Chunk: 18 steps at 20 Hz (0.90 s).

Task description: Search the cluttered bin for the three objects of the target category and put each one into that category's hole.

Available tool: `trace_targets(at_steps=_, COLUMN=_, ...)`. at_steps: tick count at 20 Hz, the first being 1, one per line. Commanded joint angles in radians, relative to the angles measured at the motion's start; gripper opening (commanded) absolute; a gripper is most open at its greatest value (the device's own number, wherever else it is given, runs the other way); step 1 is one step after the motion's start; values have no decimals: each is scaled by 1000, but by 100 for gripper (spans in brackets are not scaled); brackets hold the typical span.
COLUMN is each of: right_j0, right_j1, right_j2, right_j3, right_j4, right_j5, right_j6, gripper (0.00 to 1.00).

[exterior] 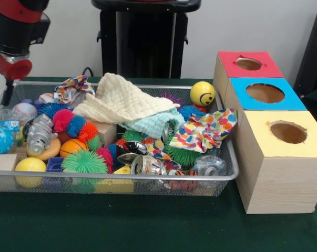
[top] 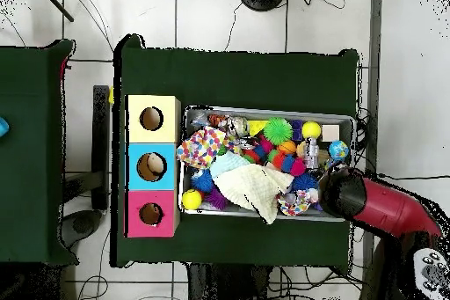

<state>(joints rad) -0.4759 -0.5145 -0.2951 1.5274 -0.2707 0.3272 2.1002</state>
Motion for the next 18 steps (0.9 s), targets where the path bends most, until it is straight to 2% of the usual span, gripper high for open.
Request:
trace_targets(at_steps=1, right_j0=-6, right_j1=-33, right_j2=113, right_j3=-66, right_j4=-25, right_j5=262, right_j6=-142, gripper=100)
trace_targets(at_steps=2, right_j0=-3, right_j1=-37, right_j2=120, right_j3=-52, right_j4=0, right_j5=315, right_j6=-122, gripper=100)
trace_targets(at_steps=4, right_j0=12, right_j1=-45, right_j2=124, right_j3=-28, right_j4=27, right_j5=359, right_j6=-81, gripper=100)
trace_targets(at_steps=11, right_j0=112, right_j1=-37, right_j2=78, right_j3=-39, right_j4=64, right_j5=476, right_j6=76, gripper=100)
trace_targets(at_steps=15, right_j0=133, right_j1=-16, right_j2=85, right_j3=-4, right_j4=119, right_j5=468, right_j6=168, gripper=100)
trace_targets(at_steps=18, right_j0=148, right_j1=3, right_j2=89, right_j3=23, right_j4=163, right_j5=425, right_j6=210, gripper=100)
